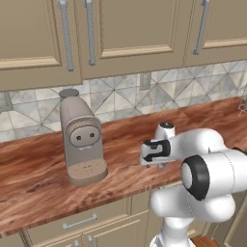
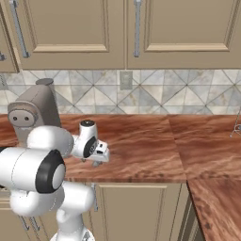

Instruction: Take the fork and place it on the left side of the plate. Then take the spoon and place it on the right side of the plate. Make sure they're directly next to the plate.

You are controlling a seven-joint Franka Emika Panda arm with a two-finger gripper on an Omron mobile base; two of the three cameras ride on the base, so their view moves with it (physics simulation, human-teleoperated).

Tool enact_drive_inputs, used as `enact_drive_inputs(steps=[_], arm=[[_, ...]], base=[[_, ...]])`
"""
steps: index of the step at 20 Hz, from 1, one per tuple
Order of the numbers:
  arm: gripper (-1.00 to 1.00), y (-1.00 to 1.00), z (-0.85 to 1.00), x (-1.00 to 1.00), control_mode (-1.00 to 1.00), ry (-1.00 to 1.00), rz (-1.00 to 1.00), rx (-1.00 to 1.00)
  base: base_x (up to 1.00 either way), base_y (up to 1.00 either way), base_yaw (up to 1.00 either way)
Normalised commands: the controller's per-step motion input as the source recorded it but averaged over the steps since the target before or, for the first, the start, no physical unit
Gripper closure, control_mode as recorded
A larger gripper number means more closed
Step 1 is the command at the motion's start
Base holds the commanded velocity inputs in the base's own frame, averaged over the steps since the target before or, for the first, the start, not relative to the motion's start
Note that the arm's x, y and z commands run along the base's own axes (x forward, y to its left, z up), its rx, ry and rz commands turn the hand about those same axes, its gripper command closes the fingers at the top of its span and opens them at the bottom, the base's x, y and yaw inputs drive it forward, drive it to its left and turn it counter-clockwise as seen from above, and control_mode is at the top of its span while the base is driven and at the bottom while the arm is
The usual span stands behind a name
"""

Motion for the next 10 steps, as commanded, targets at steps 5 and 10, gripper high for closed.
enact_drive_inputs(steps=[5, 10], arm=[[-1.00, -0.03, -0.36, 0.15, -1.00, 0.00, -0.03, 0.00], [-1.00, -0.04, -0.35, 0.15, -1.00, 0.00, -0.03, 0.00]], base=[[0.00, 0.00, 0.00], [0.00, 0.00, 0.00]])
